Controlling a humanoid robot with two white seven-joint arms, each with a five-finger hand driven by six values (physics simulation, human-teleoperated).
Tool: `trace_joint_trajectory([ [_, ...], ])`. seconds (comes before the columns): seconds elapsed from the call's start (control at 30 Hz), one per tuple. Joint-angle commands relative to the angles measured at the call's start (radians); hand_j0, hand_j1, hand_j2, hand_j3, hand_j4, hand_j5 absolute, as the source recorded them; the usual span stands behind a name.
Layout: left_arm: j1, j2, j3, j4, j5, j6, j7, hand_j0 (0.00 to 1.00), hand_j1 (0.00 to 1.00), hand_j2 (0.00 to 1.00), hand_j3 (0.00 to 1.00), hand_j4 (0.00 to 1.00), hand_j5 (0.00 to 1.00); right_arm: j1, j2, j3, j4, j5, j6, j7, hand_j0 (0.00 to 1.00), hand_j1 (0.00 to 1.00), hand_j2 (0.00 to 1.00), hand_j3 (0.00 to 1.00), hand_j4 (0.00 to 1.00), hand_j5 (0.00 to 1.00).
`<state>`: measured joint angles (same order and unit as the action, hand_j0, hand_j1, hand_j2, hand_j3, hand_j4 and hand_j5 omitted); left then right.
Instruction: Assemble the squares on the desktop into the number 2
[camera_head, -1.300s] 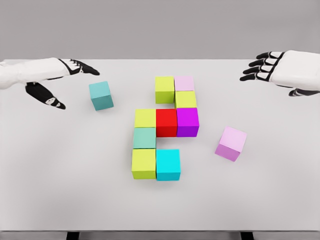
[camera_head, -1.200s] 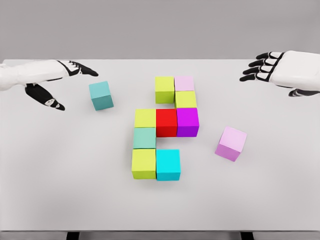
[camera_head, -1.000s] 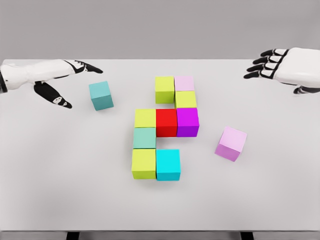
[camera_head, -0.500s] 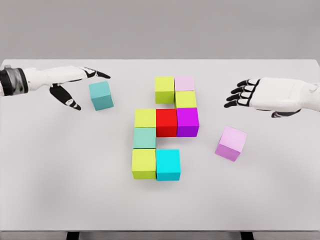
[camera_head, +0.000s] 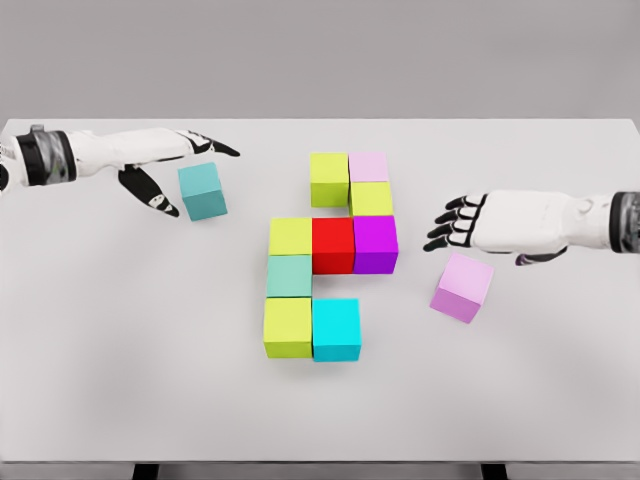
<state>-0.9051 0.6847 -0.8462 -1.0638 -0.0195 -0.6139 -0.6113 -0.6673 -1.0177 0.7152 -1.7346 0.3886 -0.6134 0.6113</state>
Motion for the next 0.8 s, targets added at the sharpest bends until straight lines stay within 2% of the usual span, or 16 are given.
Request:
trace_joint_trajectory([
  [0.0, 0.003, 0.016, 0.004, -0.087, 0.042, 0.003, 0.0, 0.96, 0.96, 0.96, 0.96, 0.96, 0.96, 0.0, 0.004, 0.016, 0.0, -0.004, 0.003, 0.0, 1.0, 1.0, 1.0, 1.0, 1.0, 1.0],
  [0.13, 0.006, 0.033, 0.007, -0.102, 0.046, 0.003, 0.0, 1.0, 1.0, 1.0, 1.0, 1.0, 1.0, 0.011, 0.007, 0.036, 0.0, -0.004, 0.003, 0.0, 1.0, 1.0, 1.0, 1.0, 1.0, 1.0],
  [0.23, 0.025, 0.07, 0.006, -0.102, 0.076, 0.003, 0.0, 1.0, 1.0, 1.0, 1.0, 1.0, 1.0, 0.021, 0.016, 0.043, 0.003, 0.012, 0.003, 0.0, 1.0, 1.0, 1.0, 1.0, 1.0, 1.0],
  [0.3, 0.044, 0.059, 0.006, -0.105, 0.09, 0.003, 0.0, 1.0, 1.0, 1.0, 1.0, 1.0, 1.0, 0.023, 0.024, 0.046, 0.007, 0.021, 0.003, 0.0, 1.0, 1.0, 1.0, 1.0, 1.0, 1.0],
  [0.37, 0.049, 0.062, 0.006, -0.185, 0.101, 0.003, 0.0, 1.0, 1.0, 1.0, 1.0, 1.0, 1.0, 0.021, 0.034, 0.049, 0.012, 0.024, 0.003, 0.0, 1.0, 1.0, 1.0, 1.0, 1.0, 1.0],
  [0.43, 0.086, 0.067, 0.007, -0.214, 0.101, 0.032, 0.0, 1.0, 1.0, 1.0, 1.0, 1.0, 1.0, 0.023, 0.037, 0.049, 0.02, 0.029, 0.003, 0.0, 1.0, 1.0, 1.0, 1.0, 1.0, 1.0],
  [0.47, 0.086, 0.067, 0.009, -0.212, 0.102, 0.06, 0.0, 1.0, 1.0, 1.0, 1.0, 1.0, 1.0, 0.021, 0.047, 0.049, 0.026, 0.039, 0.003, 0.0, 1.0, 1.0, 1.0, 1.0, 1.0, 1.0],
  [0.57, 0.089, 0.065, 0.032, -0.211, 0.122, 0.272, 0.0, 1.0, 1.0, 1.0, 1.0, 1.0, 1.0, 0.023, 0.054, 0.052, 0.035, 0.052, 0.003, 0.0, 1.0, 1.0, 1.0, 1.0, 1.0, 1.0],
  [0.67, 0.089, 0.064, 0.033, -0.206, 0.121, 0.367, 0.0, 1.0, 1.0, 1.0, 1.0, 1.0, 1.0, 0.023, 0.054, 0.052, 0.038, 0.066, 0.003, 0.0, 1.0, 1.0, 1.0, 1.0, 1.0, 1.0],
  [0.73, 0.091, 0.065, 0.032, -0.222, 0.121, 0.466, 0.0, 1.0, 1.0, 1.0, 1.0, 1.0, 1.0, 0.028, 0.054, 0.064, 0.038, 0.067, 0.003, 0.0, 1.0, 1.0, 1.0, 1.0, 1.0, 1.0],
  [0.77, 0.092, 0.07, 0.032, -0.255, 0.118, 0.483, 0.0, 1.0, 1.0, 1.0, 1.0, 1.0, 1.0, 0.028, 0.054, 0.064, 0.038, 0.069, 0.003, 0.0, 1.0, 1.0, 1.0, 1.0, 1.0, 1.0],
])
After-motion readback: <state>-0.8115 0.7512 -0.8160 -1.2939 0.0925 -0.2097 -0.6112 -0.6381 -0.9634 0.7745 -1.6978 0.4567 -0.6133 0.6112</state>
